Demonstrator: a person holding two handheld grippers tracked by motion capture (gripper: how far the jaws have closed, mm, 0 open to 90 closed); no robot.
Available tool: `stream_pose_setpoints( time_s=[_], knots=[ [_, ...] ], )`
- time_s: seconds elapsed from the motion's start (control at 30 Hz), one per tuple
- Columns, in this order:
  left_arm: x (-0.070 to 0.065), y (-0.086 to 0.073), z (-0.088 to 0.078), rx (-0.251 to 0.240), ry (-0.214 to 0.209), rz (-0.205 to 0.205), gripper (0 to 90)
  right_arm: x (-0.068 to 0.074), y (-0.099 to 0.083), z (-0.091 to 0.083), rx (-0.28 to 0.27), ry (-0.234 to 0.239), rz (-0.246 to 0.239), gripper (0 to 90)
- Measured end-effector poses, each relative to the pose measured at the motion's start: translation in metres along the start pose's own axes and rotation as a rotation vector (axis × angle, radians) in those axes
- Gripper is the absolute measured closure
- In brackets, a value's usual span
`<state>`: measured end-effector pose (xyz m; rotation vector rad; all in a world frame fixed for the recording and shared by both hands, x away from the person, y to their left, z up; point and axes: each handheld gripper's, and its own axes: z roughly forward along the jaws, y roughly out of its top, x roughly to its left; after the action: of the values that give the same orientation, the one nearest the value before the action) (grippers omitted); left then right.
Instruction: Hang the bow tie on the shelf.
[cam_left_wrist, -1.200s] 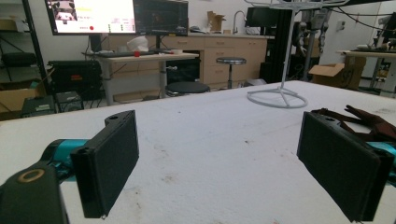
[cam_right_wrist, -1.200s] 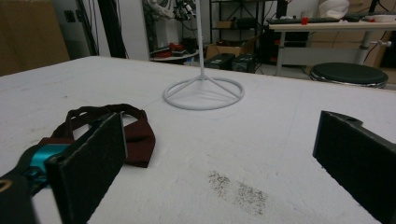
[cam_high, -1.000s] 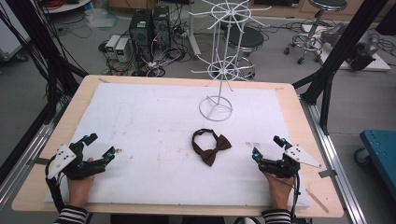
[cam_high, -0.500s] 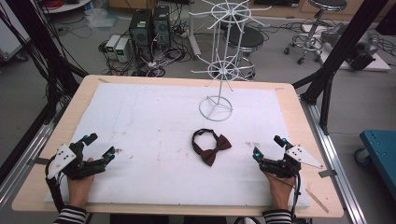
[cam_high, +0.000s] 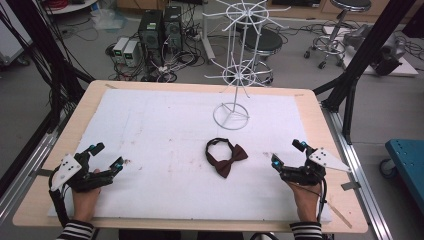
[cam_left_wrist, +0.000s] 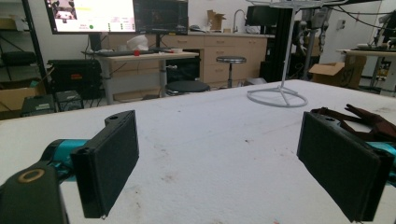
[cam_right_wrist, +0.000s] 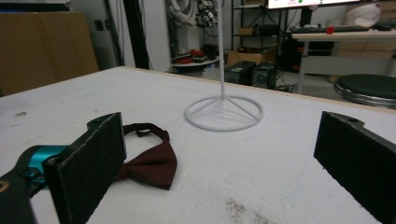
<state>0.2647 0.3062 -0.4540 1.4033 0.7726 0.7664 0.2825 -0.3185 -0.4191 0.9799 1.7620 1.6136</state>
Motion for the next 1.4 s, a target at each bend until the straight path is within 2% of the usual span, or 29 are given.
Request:
stream_pose_setpoints(
  time_s=[0.23, 0.5, 0.53, 0.63, 0.77, 0.93, 0.97, 1.03, 1.07, 1.1, 1.3, 1.4],
  knots=[
    [0.0, 0.0, 0.0, 0.001, -0.001, -0.001, 13.2, 0.0, 0.022, 0.008, 0.06, 0.072, -0.037, 1.6],
    [0.0, 0.0, 0.0, 0.001, 0.0, -0.001, 13.2, 0.002, 0.038, 0.02, 0.128, 0.141, -0.073, 1.6],
    [0.0, 0.0, 0.0, 0.001, 0.0, 0.0, 13.2, 0.003, 0.043, 0.024, 0.136, 0.167, -0.086, 1.6],
    [0.0, 0.0, 0.0, 0.002, 0.0, 0.0, 13.1, 0.002, 0.049, 0.029, 0.156, 0.192, -0.104, 1.6],
    [0.0, 0.0, 0.0, 0.003, -0.001, -0.001, 13.2, 0.003, 0.055, 0.037, 0.206, 0.228, -0.13, 1.6],
    [0.0, 0.0, 0.0, 0.005, -0.002, -0.003, 13.2, 0.007, 0.06, 0.051, 0.288, 0.301, -0.189, 1.6],
    [0.0, 0.0, 0.0, 0.004, -0.001, -0.003, 13.2, 0.009, 0.061, 0.053, 0.306, 0.312, -0.193, 1.6],
    [0.0, 0.0, 0.0, 0.005, -0.001, -0.003, 13.2, 0.013, 0.062, 0.059, 0.342, 0.335, -0.243, 1.6],
    [0.0, 0.0, 0.0, 0.005, -0.001, -0.003, 13.2, 0.013, 0.062, 0.059, 0.342, 0.335, -0.243, 1.6],
    [0.0, 0.0, 0.0, 0.005, -0.001, -0.003, 13.1, 0.017, 0.063, 0.066, 0.393, 0.368, -0.279, 1.6],
    [0.0, 0.0, 0.0, 0.006, -0.001, 0.0, 13.2, 0.025, 0.067, 0.078, 0.43, 0.422, -0.331, 1.6],
    [0.0, 0.0, 0.0, 0.005, -0.001, -0.001, 13.2, 0.029, 0.069, 0.088, 0.475, 0.455, -0.365, 1.6]
  ],
)
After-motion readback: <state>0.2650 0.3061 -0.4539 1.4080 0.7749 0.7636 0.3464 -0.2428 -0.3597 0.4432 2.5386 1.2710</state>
